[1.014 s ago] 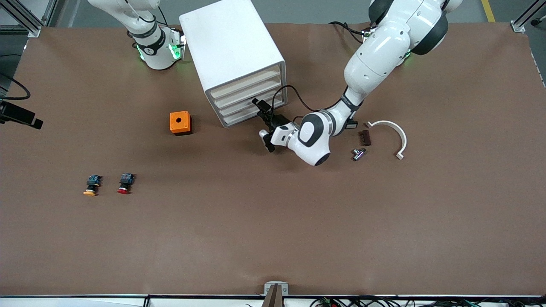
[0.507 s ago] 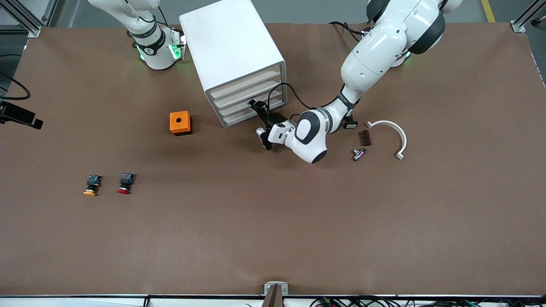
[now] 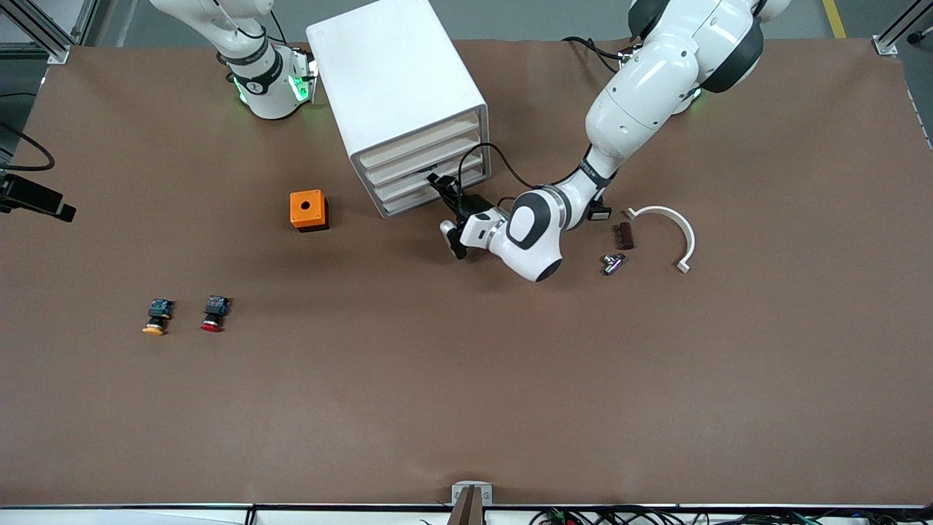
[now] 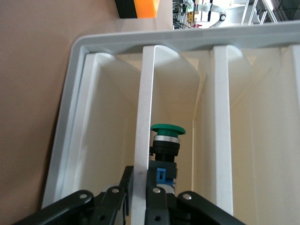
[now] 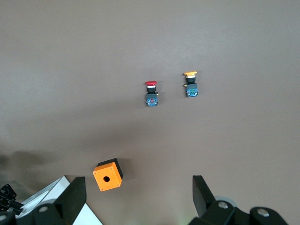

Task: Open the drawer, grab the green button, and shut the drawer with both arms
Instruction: 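Pull the drawer out of the cabinet with the left gripper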

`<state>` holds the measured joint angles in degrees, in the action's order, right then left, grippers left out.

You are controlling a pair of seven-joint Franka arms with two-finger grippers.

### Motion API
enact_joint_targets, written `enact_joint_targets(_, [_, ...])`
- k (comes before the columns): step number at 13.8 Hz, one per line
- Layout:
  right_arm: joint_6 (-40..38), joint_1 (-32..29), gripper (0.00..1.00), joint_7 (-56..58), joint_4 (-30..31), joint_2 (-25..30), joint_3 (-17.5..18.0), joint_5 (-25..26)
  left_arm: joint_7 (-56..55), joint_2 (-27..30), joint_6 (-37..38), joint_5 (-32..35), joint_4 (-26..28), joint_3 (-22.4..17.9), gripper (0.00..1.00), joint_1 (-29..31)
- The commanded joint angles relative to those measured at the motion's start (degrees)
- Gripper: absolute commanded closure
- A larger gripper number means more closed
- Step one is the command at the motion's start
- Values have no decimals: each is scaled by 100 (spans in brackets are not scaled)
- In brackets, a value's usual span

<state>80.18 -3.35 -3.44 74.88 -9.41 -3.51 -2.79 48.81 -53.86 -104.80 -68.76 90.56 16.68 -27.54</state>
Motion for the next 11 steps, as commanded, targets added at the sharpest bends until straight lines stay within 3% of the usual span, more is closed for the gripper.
enact_joint_targets(1, [7,1,0,19,-70,-9,70,6,-187,-133,90,20,-300,-172,100,100])
enact_joint_targets(4, [68,62,0,-33,-61,-9,70,-11,-591,-257,336,151,-582,-305,100,109])
enact_joint_targets(6, [34,447,0,-313,-35,-17,70,24,-715,-265,512,187,-697,-454,100,117])
enact_joint_targets(11, [-125,1914,0,-3596,10,-44,79,6,-698,-301,698,161,-890,-648,100,451])
